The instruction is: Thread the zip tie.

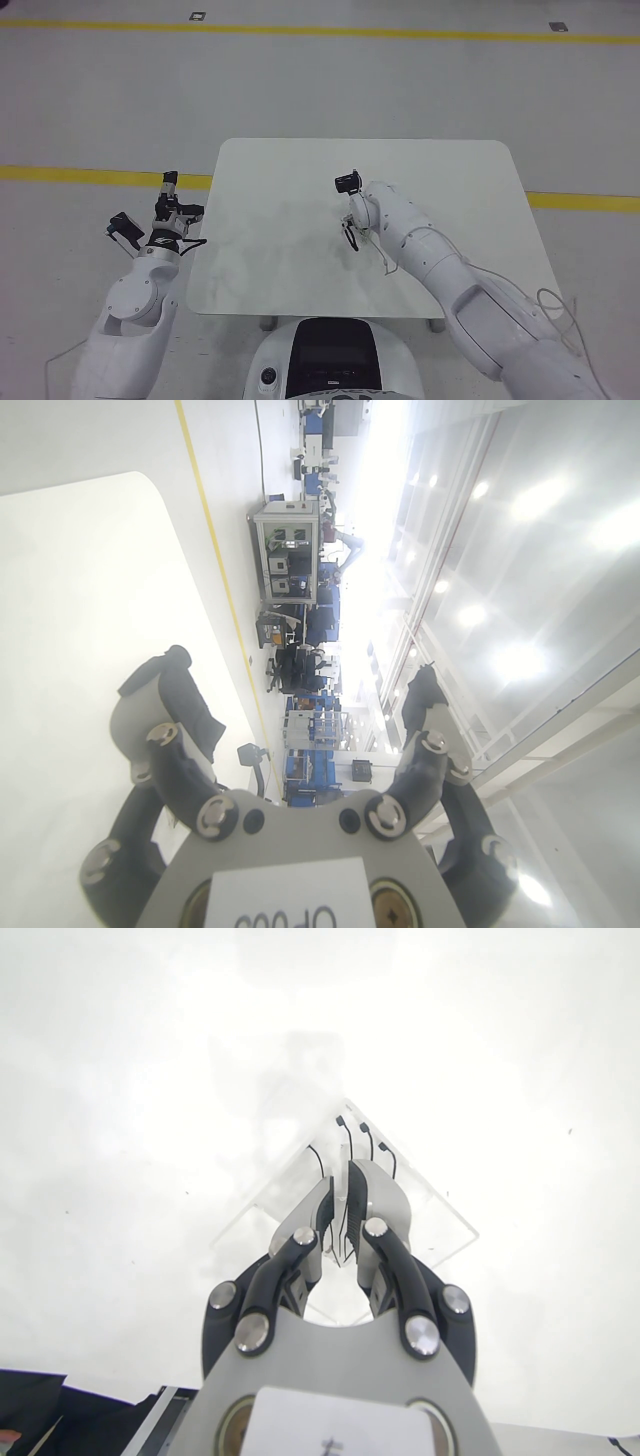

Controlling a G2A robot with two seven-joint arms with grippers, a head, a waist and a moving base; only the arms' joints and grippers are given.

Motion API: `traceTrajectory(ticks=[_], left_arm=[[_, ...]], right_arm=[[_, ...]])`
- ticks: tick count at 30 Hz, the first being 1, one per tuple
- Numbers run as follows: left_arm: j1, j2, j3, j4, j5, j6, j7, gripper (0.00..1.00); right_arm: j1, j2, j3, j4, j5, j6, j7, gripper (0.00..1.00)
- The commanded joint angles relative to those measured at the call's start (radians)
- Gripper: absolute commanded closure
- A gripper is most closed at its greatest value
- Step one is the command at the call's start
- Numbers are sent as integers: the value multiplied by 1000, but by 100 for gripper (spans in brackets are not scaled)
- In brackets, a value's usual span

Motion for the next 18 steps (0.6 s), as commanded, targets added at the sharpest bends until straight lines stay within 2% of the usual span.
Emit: traceTrajectory(ticks=[1,11,18], left_arm=[[0,0,0,0,0,0,0,0],[0,0,0,0,0,0,0,0],[0,0,0,0,0,0,0,0]], right_arm=[[2,-3,0,8,0,0,-4,91],[10,-19,1,38,-10,7,-19,90],[10,-23,9,31,-23,7,-25,87]])
